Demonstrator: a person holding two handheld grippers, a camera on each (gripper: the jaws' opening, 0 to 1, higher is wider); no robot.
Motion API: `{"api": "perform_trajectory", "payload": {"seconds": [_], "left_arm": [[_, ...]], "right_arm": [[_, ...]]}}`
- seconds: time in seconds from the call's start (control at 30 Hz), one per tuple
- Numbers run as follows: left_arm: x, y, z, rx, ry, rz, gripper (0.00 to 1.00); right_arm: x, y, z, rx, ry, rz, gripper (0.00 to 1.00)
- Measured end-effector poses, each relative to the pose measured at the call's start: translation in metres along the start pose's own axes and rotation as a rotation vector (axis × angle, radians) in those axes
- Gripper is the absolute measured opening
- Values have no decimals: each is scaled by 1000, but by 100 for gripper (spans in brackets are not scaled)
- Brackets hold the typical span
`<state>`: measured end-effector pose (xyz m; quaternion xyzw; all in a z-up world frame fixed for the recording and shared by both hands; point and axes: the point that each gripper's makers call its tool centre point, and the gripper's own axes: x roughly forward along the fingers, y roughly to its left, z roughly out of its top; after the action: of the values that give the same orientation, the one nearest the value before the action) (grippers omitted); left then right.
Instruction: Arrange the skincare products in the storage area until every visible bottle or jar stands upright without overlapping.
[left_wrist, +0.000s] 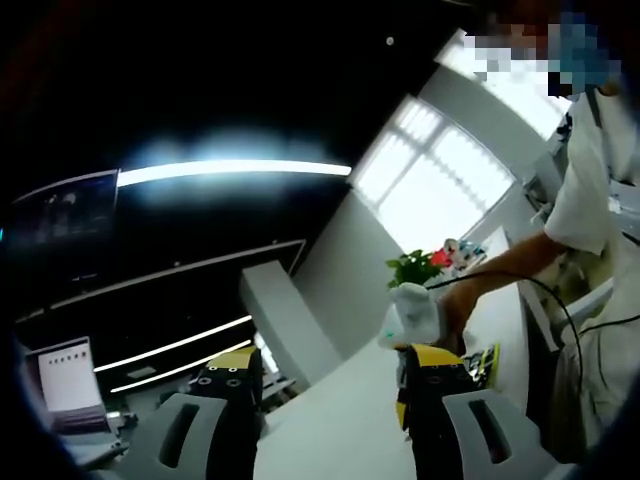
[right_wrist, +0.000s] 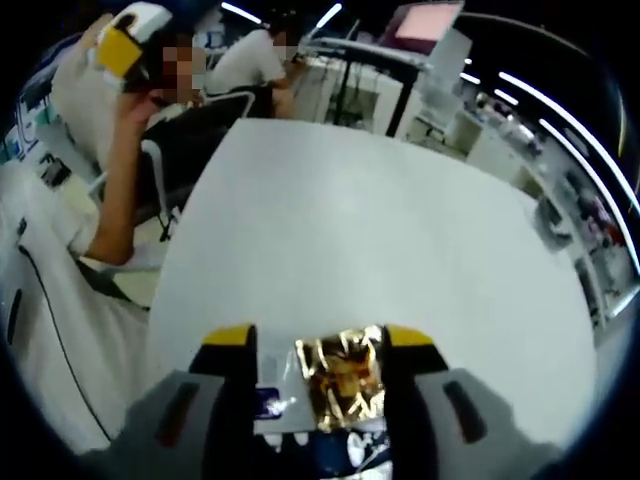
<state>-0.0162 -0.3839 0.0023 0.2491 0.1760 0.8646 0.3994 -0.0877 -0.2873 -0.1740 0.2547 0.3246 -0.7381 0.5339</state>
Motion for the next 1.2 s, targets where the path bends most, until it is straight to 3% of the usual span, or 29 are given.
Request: {"api": "perform_trajectory", "payload": {"seconds": [0.1, 0.3, 0.53, 0.73, 0.97, 1.2], "left_arm": [[0, 0, 0, -2, -1, 1, 59], [0, 0, 0, -3, -2, 4, 59], [4, -3, -1, -5, 1, -6, 59], [7, -5, 0, -12, -2, -16, 59], [13, -10, -1, -20, 0, -28, 60], [18, -12, 0, -52, -10, -34, 61]], "right_arm": [[-8, -3, 2, 25, -35, 5, 45], [-26, -17, -6, 43, -56, -45, 47], [-42, -30, -27, 110, -90, -82, 48], [-61, -39, -34, 134, -126, -125, 48], [-76, -42, -36, 156, -174, -161, 48], [-82, -31, -41, 147, -184, -159, 51]]}}
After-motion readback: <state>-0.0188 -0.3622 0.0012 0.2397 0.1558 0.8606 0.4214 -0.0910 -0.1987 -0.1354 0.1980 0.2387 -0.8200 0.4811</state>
